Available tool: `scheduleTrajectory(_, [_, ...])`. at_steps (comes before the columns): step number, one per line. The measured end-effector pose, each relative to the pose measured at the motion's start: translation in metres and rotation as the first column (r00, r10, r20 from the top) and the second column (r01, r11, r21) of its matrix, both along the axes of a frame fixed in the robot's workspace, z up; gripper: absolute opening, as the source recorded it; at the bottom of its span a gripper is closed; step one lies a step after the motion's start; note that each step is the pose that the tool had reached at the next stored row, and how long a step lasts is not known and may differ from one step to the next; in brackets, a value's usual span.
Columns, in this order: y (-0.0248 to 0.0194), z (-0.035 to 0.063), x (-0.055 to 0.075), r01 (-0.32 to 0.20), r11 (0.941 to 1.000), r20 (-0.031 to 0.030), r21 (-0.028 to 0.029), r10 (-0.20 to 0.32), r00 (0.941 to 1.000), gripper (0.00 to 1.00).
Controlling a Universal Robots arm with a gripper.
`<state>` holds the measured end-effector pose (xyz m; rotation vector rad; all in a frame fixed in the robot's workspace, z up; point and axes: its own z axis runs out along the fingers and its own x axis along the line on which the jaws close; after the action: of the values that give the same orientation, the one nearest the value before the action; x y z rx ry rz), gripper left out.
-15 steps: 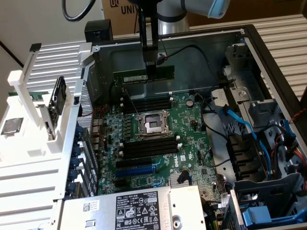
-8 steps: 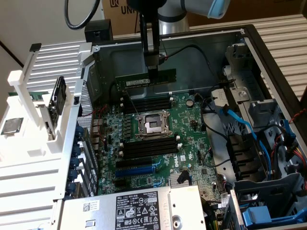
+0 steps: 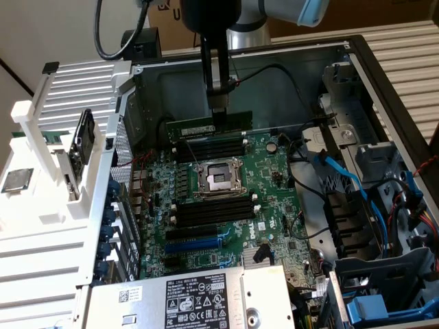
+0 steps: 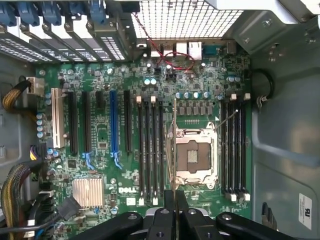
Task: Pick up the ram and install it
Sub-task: 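Pick up the ram and move it above insertion slot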
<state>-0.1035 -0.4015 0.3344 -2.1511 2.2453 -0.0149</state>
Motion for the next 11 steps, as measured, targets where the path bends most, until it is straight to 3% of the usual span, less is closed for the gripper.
scheduleTrajectory(3, [-0.0063,-0.0044,0.0,-0.001,1.0,0.0002,0.0003,0.001,1.0,0.13])
scheduleTrajectory(11, [-0.0072,-0.0091,-0.0002,-0.027,0.9996,0.0,-0.0012,0.027,0.9996,0.13])
